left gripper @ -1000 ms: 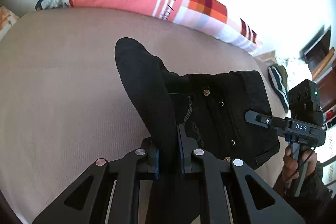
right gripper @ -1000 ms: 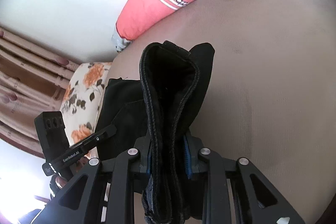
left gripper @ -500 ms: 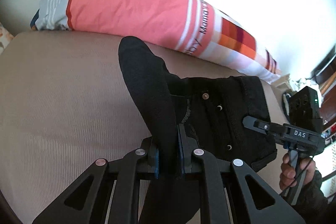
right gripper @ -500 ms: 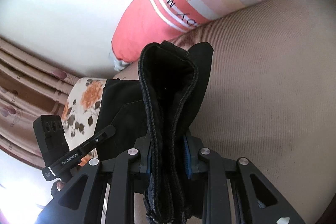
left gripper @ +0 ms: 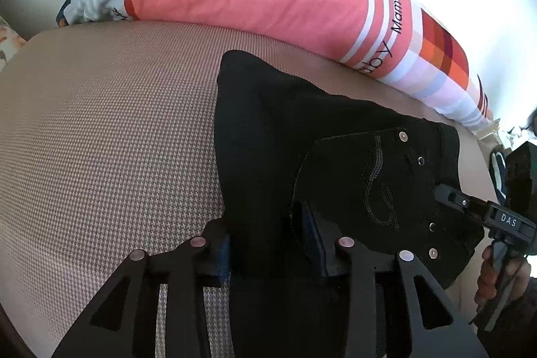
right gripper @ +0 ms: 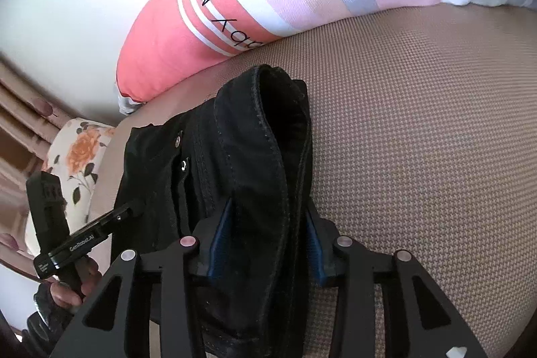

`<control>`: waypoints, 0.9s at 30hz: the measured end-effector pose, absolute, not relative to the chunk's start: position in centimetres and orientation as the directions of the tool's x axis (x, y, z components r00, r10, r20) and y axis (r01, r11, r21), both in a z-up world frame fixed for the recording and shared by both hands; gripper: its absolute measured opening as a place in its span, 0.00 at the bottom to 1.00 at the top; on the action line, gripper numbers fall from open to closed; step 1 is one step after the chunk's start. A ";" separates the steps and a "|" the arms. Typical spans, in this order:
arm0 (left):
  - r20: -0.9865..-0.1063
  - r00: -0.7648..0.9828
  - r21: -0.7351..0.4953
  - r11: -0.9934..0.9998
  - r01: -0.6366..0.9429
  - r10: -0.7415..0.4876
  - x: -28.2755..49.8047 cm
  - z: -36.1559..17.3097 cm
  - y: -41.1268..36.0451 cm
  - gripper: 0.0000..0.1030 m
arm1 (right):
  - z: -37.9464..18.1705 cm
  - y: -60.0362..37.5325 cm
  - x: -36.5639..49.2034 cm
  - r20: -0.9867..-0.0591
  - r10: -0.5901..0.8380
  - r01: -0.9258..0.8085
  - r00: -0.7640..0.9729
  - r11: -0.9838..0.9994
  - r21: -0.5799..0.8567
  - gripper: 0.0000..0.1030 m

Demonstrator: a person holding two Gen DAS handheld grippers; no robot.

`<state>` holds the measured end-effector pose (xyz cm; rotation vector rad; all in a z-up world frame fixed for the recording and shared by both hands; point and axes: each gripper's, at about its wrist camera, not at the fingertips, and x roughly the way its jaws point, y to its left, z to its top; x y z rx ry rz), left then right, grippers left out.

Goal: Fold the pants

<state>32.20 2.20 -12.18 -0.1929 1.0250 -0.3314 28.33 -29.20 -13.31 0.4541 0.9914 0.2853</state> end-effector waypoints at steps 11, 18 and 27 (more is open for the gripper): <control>-0.856 0.488 -0.124 0.984 0.125 -0.170 27.4 -10.3 2.2 0.56 | -10.9 -28.3 24.1 -0.785 0.317 0.033 0.533 0.919 0.393 0.56; -0.826 0.548 -0.064 0.988 0.141 -0.132 19.6 -6.4 2.6 0.78 | -6.5 -25.6 17.6 -0.768 0.220 -0.015 0.601 0.964 0.265 0.70; -0.786 0.609 -0.046 0.993 0.113 -0.106 11.9 -3.1 3.1 0.87 | -3.1 -20.3 9.0 -0.707 0.106 -0.067 0.699 0.994 0.083 0.93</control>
